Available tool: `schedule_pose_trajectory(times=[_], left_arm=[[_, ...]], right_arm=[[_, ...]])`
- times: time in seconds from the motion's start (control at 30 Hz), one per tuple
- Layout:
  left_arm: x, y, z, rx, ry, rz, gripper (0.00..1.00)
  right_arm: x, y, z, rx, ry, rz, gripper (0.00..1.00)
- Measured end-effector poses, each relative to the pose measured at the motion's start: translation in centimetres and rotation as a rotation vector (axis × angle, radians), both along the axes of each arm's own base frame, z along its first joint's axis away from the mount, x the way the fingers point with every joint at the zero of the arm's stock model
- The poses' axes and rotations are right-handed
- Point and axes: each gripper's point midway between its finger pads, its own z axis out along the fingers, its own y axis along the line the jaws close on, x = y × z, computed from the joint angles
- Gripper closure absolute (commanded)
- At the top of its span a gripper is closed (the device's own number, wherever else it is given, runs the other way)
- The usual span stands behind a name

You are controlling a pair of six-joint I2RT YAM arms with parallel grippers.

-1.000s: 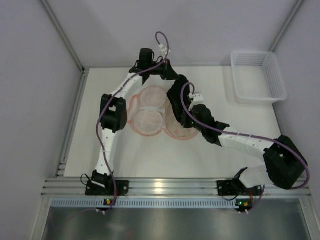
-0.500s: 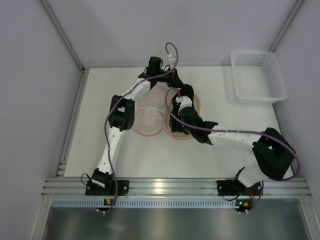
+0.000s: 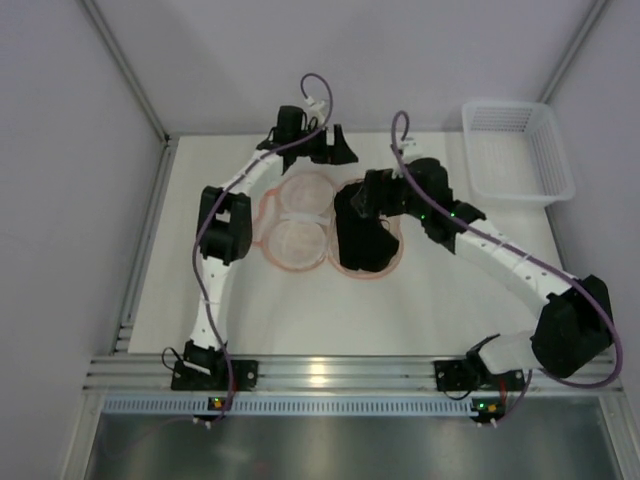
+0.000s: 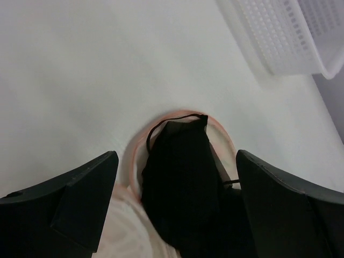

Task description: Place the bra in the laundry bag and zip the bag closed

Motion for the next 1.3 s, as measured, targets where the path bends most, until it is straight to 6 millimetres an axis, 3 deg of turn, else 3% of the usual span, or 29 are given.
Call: schedule_pose_trajectory(times=[0.13,0.23,0.3,0.43,0.6,0.67,0.77,0.93,1.1,1.3], left_arm=[[-1.1,5.7,3.6,0.07,0.034,0.242,0.07],[-3.3,9.5,6.0,0.112,0.028,0.413,0.12],[-5.4,10.1,7.1,0.119,0.022,0.483,0.13],[-9.2,7.4,5.8,0.112,0.049,0.512,0.21],[-12.8,4.7,0.3,0.153,0.176,0.52,0.27],[-13.6,4.5,-1.0,0.171,0.203,0.538,0.28],[-14.2,3.5,-1.3,0.162,0.211,0.549,0.3],[-15.6,1.6,-1.9,0.125,0.239,0.544,0.31],[-17.3,1.9,-4.3,0.15,0.296,0.548,0.31],[-17.4,1.7,-4.3,0.133,0.3,0.549,0.31]], right_arm=[[3.5,-4.6,-1.7,-0.009,0.025,-0.115,0.07],[4.7,-4.7,-5.2,-0.041,0.083,-0.105,0.13],[5.3,-4.2,-7.9,-0.059,0.123,-0.085,0.16],[6.0,-4.0,-12.1,-0.084,0.194,-0.064,0.26],[7.9,-5.5,-15.2,-0.049,0.249,-0.111,0.27],[8.9,-6.3,-15.6,-0.016,0.256,-0.143,0.24],[10.6,-7.0,-15.5,0.031,0.259,-0.188,0.24],[12.8,-6.2,-14.5,0.101,0.229,-0.206,0.27],[13.2,-5.7,-14.8,0.133,0.237,-0.207,0.3],[13.2,-5.5,-16.2,0.128,0.272,-0.217,0.32]])
